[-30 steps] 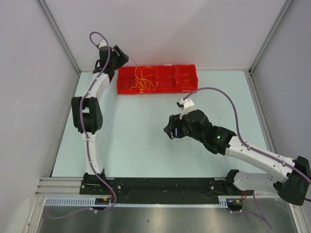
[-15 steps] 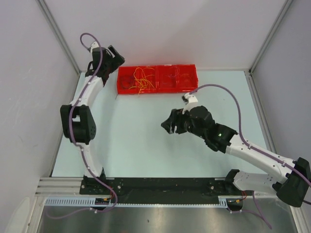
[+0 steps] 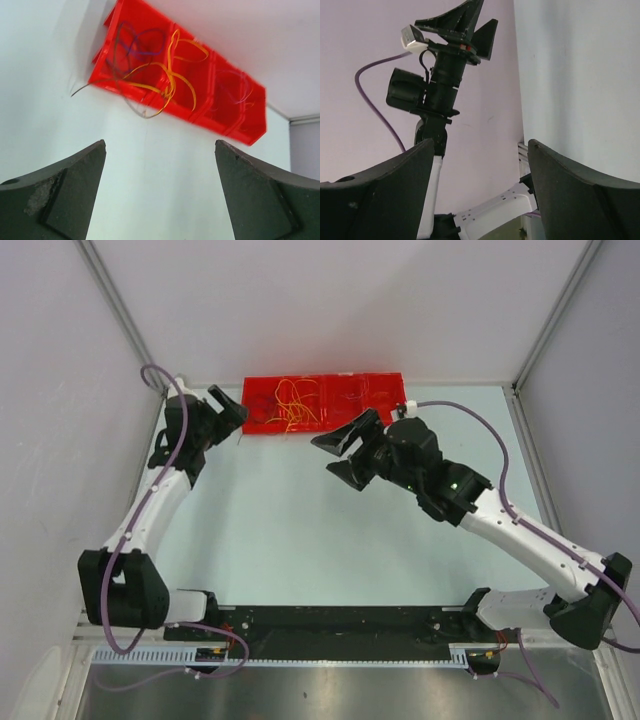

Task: Untangle the cables

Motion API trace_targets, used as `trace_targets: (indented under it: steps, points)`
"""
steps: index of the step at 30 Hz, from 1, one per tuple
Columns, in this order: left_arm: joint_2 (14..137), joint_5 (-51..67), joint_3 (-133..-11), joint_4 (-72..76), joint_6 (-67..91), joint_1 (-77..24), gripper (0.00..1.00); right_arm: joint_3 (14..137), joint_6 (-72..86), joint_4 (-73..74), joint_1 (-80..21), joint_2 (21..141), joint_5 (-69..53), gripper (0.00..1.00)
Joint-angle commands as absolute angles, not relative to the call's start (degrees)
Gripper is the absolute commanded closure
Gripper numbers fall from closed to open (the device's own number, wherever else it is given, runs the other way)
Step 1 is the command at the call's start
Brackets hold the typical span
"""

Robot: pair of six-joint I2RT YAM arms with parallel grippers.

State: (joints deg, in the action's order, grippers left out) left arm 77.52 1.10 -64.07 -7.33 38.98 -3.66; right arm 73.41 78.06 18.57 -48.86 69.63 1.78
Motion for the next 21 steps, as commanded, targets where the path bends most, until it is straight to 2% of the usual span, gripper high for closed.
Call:
trace_targets:
  steps: [1, 6, 11, 19, 21]
  points:
    - [71.0, 1.3, -58.9, -9.8, 34.1, -3.3, 0.05, 73.9, 84.6, 16.5, -49.6, 72.1, 2.1, 0.20]
    - [64.1, 1.1, -51.4, -15.1, 31.7, -2.8, 0.04, 74.0, 87.4, 12.9, -49.0, 75.8, 0.3, 0.20]
    - [55.5, 6.5, -47.5, -20.4, 30.2, -2.8, 0.04, 74.8, 86.4, 10.7, -50.1, 79.2, -1.8, 0.19]
    - [49.8, 7.6, -52.7, -39.9, 18.8, -2.8, 0.03, 74.8, 68.3, 10.6, -45.7, 88.4, -4.1, 0.26]
    - [48.0, 8.3, -50.9, -40.2, 16.9, -2.8, 0.03, 74.8, 63.5, 10.6, -44.5, 89.9, -4.2, 0.26]
